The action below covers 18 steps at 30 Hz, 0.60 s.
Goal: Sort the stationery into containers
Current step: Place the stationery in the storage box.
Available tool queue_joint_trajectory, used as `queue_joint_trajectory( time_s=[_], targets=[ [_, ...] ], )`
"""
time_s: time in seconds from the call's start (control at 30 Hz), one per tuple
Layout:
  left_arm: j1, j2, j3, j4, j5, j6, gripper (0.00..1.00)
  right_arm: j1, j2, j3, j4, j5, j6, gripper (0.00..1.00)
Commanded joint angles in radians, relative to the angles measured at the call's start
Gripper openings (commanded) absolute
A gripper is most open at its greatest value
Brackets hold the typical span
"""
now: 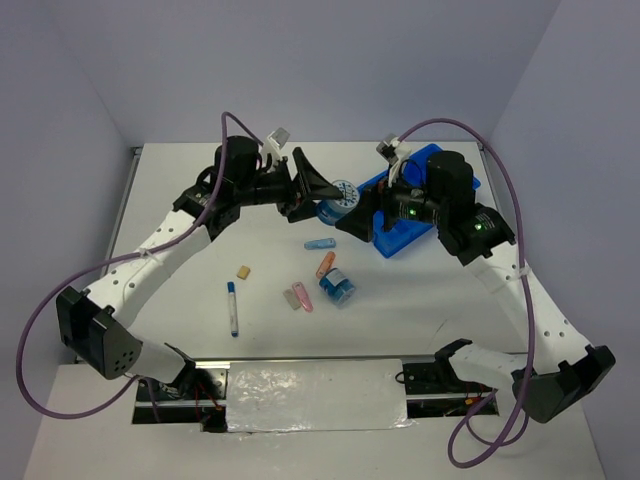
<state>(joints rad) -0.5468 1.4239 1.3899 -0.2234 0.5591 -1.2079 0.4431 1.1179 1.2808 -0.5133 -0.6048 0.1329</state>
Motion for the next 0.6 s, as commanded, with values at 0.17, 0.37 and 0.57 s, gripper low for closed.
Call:
queue_joint_trajectory(
  time_s=[0.17, 0.37, 0.57],
  targets=[
    [-0.008, 0.029, 0.143, -0.168, 0.033, 0.142, 0.0, 0.012, 0.026, 0.048, 0.041, 0.007, -0.061, 1.0],
    [-0.016, 0.03, 0.13, -0.18, 0.03, 0.151, 0.0, 0.023, 0.057, 0.068, 0.091, -0.006, -0.012, 1.0],
    [-0.019, 0.032, 0.146, -0.186, 0.036, 0.153, 0.0, 0.043, 0.097, 0.08, 0.101, -0.01, -0.001, 0.81]
  ],
)
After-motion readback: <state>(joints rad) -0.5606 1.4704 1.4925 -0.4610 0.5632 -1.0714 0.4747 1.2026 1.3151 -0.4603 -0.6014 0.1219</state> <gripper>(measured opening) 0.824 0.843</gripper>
